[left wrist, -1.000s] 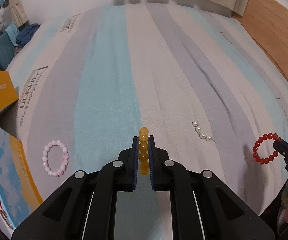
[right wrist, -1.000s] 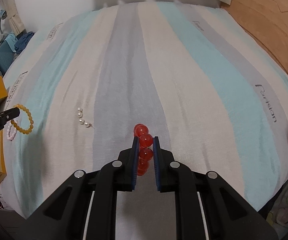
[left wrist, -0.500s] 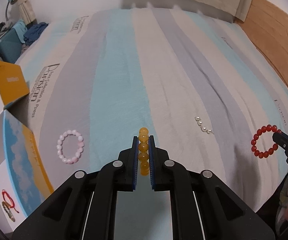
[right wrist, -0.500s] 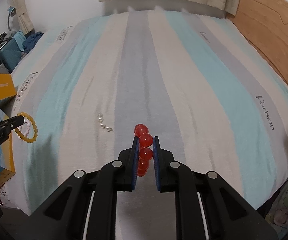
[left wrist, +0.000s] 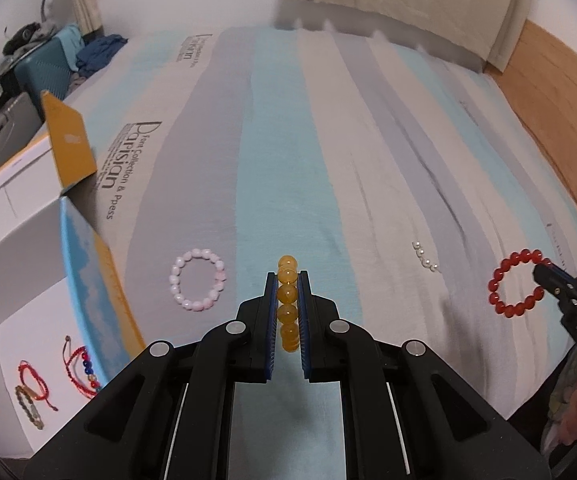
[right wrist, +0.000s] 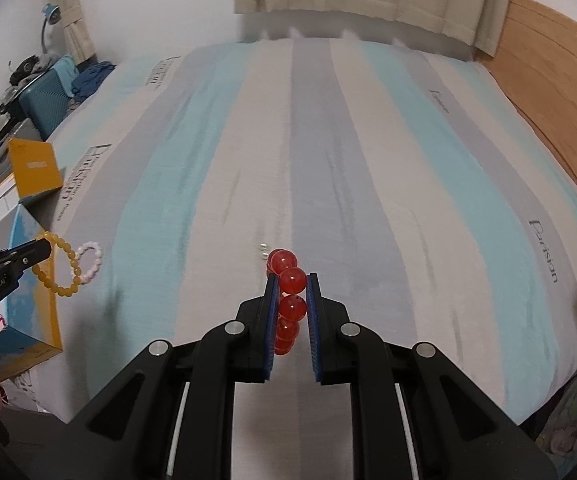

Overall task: Organize jewelry
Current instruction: 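Carry both bracelets into the white box and open both tools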

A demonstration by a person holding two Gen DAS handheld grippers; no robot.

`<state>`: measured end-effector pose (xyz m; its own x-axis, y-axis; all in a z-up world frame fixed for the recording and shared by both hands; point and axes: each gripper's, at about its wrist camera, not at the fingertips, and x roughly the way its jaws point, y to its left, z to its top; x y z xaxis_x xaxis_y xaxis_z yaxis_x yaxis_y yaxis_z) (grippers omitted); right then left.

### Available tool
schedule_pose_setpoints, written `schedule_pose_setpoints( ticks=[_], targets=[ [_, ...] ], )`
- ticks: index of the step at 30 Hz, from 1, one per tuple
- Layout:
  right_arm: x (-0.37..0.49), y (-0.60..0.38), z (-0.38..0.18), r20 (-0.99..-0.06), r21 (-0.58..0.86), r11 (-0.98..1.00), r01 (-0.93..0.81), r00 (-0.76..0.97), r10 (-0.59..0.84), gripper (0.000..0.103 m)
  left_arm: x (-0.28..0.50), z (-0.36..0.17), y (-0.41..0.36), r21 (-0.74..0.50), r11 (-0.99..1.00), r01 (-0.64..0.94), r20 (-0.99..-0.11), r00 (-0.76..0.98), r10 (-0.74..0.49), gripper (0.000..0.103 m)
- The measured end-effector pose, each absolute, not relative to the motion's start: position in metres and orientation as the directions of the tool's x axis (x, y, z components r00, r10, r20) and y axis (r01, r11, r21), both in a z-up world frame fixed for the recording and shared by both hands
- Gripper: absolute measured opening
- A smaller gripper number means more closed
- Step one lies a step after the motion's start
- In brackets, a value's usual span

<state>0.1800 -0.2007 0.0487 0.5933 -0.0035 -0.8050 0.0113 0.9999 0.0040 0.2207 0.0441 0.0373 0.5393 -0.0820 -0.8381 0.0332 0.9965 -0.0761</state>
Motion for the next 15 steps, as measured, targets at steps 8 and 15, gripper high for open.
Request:
schedule_pose_setpoints(
  ticks=[8, 15],
  targets=[
    [0.183, -0.153, 0.063, -0.795, 0.007, 0.999, -0.044, 0.605, 0.032, 0.013, 0.203, 0.057, 0.084, -0.072, 0.997, -0.015, -0.824, 0.565, -0.051, 0.008],
    [0.185, -0.097, 0.08, -0.781, 0.019, 0.992, -0.123, 0.617, 0.092, 0.013, 0.183, 0.079, 0.128, -0.064, 0.996, -0.064, -0.809, 0.588, -0.015, 0.008]
  ],
)
